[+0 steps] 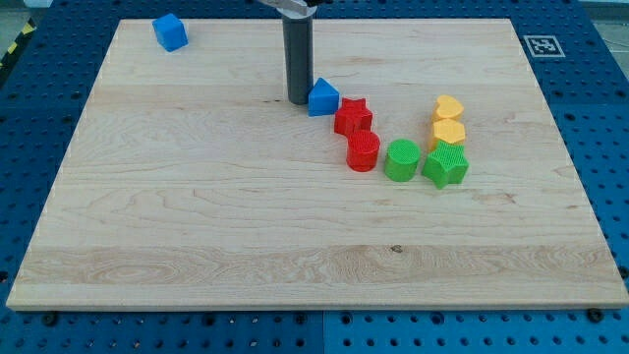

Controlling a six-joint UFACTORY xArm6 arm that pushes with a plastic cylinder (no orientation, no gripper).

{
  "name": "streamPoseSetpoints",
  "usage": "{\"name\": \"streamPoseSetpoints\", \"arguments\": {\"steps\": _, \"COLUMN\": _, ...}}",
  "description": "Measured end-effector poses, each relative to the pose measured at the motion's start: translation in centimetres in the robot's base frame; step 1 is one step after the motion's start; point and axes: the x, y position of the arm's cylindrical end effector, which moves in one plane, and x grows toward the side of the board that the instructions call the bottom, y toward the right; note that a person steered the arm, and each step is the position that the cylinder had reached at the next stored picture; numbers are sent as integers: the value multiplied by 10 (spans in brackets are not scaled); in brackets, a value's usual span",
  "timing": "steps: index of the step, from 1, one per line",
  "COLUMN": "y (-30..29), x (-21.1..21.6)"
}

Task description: Move the blue cube towards the top of the green circle

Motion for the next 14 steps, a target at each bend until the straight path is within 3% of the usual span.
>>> {"name": "streamPoseSetpoints", "arguments": {"steps": 3, "y": 16, "x": -3}}
{"name": "streamPoseSetpoints", "arguments": {"steps": 6, "y": 24, "x": -79}}
{"name": "streamPoseSetpoints", "arguments": {"steps": 8, "y": 20, "x": -84}}
{"name": "streamPoseSetpoints", "arguments": {"steps": 10, "y": -75, "x": -55}}
{"name": "streamPoseSetpoints", "arguments": {"steps": 12, "y": -204, "x": -56}}
{"name": "streamPoseSetpoints", "arguments": {"steps": 13, "y": -263, "x": -90}}
{"name": "streamPoseSetpoints", "arguments": {"steps": 14, "y": -285, "x": -125}}
